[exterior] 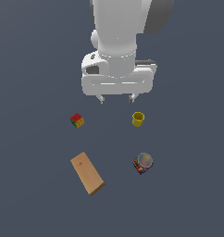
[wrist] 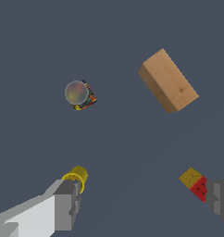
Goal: Pick up a designated object from a clutter of objects.
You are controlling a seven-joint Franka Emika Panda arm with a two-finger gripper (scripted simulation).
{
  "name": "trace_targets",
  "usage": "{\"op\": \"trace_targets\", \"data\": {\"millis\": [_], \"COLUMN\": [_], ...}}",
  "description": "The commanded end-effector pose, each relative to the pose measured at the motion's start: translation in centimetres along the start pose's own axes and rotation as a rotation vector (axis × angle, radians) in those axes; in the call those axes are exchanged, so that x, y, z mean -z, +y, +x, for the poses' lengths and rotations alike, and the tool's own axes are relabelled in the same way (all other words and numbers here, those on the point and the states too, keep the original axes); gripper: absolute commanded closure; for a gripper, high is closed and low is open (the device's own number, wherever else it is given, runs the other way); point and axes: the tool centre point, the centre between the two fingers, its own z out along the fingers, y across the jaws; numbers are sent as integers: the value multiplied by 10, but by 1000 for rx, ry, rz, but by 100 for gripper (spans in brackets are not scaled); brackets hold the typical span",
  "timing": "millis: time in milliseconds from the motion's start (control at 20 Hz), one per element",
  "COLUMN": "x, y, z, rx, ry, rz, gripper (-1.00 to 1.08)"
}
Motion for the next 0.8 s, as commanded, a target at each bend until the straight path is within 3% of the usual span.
{"op": "trace_targets", "data": {"millis": [0, 750], "x": [-3, -61], "y": [2, 42], "z": [4, 70], "rx": [12, 217], "ry": [0, -1], "rz": [-1, -18], "gripper": [-92, -92]}}
